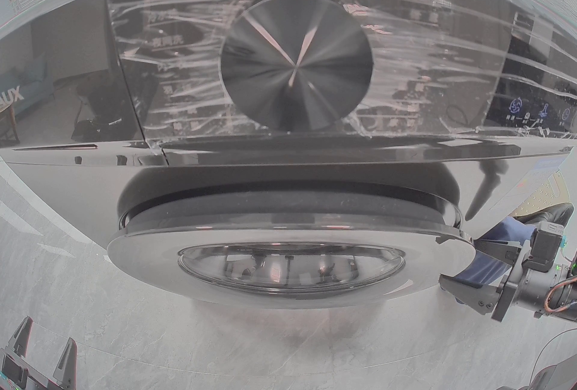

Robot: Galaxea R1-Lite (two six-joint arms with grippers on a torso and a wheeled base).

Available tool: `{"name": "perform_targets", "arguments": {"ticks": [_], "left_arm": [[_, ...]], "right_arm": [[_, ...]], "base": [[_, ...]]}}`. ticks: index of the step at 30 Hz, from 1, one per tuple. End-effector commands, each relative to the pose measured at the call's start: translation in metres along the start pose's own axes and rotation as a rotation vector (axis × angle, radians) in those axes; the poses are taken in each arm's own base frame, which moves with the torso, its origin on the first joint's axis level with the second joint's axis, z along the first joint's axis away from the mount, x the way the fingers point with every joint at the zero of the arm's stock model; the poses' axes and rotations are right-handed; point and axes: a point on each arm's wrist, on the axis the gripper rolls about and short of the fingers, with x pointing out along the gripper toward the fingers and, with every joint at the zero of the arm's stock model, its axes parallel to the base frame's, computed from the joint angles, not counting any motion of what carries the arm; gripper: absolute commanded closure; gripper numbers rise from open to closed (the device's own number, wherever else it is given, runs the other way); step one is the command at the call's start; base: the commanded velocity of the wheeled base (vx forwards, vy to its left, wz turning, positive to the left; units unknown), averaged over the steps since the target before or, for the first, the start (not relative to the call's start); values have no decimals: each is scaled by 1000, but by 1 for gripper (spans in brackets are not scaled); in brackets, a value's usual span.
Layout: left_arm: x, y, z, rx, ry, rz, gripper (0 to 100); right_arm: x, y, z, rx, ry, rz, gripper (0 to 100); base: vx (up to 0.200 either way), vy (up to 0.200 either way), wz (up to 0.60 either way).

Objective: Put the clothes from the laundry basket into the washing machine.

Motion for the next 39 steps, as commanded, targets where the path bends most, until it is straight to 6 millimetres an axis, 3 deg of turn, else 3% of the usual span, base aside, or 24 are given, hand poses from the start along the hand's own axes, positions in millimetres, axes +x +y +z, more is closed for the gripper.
{"name": "perform_targets", "arguments": {"ticks": [1, 7, 16, 26, 39], "left_arm": [[0, 0, -4, -1, 4, 1, 0], [0, 0, -4, -1, 4, 1, 0], [0, 0, -4, -1, 4, 1, 0], [0, 0, -4, -1, 4, 1, 0], [0, 0, -4, -1, 4, 1, 0]], "right_arm": [[19, -1, -4, -3, 42, 7, 0], [23, 4, -9, -10, 63, 34, 0], [-2, 5, -31, -11, 94, 59, 0], [12, 3, -17, -10, 71, 38, 0], [7, 4, -26, -10, 96, 50, 0]], "base": [[0, 0, 0], [0, 0, 0], [0, 0, 0], [-180, 0, 0], [0, 0, 0]]}}
